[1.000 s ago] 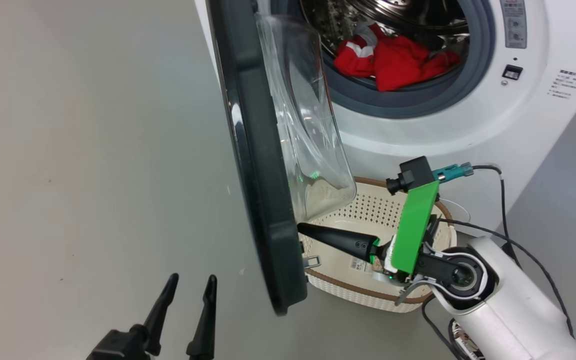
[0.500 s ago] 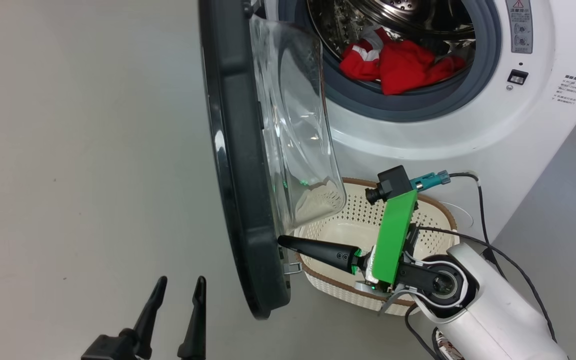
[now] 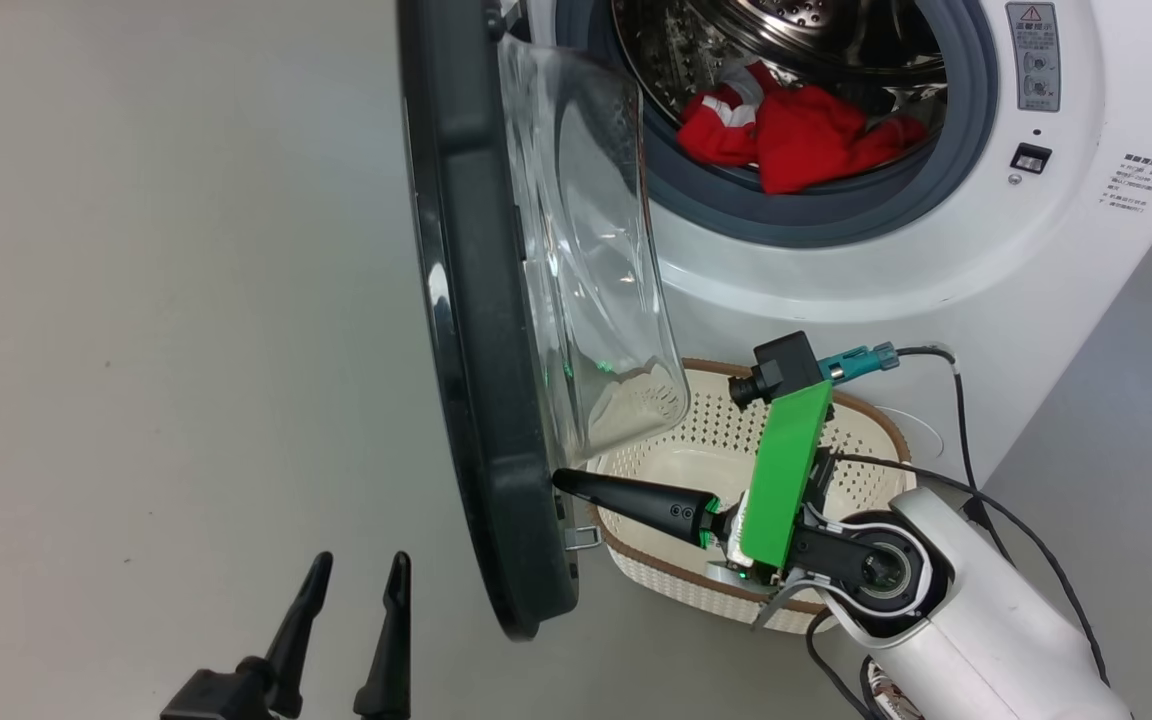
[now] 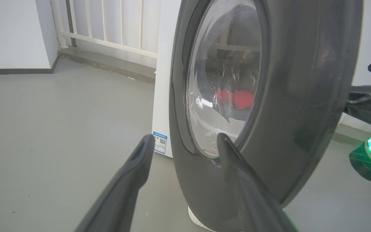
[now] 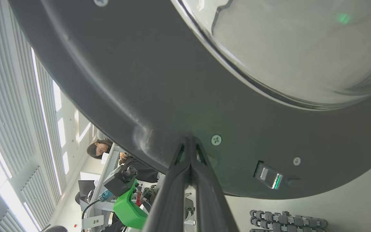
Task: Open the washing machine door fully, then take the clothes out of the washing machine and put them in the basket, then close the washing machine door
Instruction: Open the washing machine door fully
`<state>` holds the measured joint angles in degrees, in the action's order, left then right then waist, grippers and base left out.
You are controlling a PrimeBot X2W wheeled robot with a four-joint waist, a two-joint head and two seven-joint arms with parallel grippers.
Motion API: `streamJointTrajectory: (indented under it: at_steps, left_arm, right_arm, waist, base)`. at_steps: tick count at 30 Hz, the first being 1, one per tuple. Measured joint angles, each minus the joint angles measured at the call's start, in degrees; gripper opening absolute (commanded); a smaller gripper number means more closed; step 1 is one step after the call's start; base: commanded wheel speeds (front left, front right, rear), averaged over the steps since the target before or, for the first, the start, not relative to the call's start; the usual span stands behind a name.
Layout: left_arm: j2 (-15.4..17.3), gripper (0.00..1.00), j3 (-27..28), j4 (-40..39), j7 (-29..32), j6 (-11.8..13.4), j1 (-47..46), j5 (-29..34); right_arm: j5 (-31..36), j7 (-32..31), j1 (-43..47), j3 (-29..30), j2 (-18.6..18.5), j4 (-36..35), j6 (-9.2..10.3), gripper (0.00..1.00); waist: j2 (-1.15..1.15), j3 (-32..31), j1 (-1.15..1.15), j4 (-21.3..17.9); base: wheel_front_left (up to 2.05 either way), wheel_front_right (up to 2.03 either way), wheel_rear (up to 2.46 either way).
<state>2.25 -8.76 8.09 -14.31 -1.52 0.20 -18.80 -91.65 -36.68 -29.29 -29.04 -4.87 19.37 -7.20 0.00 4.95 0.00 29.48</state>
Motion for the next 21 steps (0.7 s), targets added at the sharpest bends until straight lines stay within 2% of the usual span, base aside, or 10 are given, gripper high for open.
streamJointTrajectory:
  at_steps: [16,17,18,19,20,21]
  left_arm:
    - [0.0,1.0,0.4,-0.6,0.0,0.1,0.1,0.0]
    - [0.0,1.0,0.4,-0.6,0.0,0.1,0.1,0.0]
    - [0.0,1.0,0.4,-0.6,0.0,0.1,0.1,0.0]
    - [0.0,1.0,0.4,-0.6,0.0,0.1,0.1,0.0]
    - [0.0,1.0,0.4,-0.5,0.0,0.1,0.1,0.0]
    - [0.0,1.0,0.4,-0.5,0.0,0.1,0.1,0.0]
  right_arm:
    - [-0.1,1.3,-0.4,-1.6,0.2,0.6,0.0,0.0]
    - [-0.1,1.3,-0.4,-1.6,0.2,0.6,0.0,0.14]
    - [0.0,1.6,-0.4,-1.6,0.3,0.8,0.0,0.4]
    - [0.3,2.1,-0.4,-1.6,0.3,1.0,0.0,0.76]
    - [0.8,2.6,-0.4,-1.6,0.2,1.1,0.0,1.0]
    - [1.3,3.0,-0.4,-1.6,0.2,1.3,0.0,1.0]
  waist:
    - [0.0,0.3,0.0,0.2]
    - [0.0,0.3,0.0,0.2]
    - [0.0,0.2,0.0,0.2]
    - [0.0,0.1,0.0,0.1]
    - [0.0,0.0,0.0,0.1]
    - [0.0,0.0,0.0,0.0]
  base:
    - [0.0,0.0,0.0]
    - [0.0,0.0,0.0]
    - [0.0,0.0,0.0]
    - [0.0,0.0,0.0]
    - [0.0,0.0,0.0]
    - [0.0,0.0,0.0]
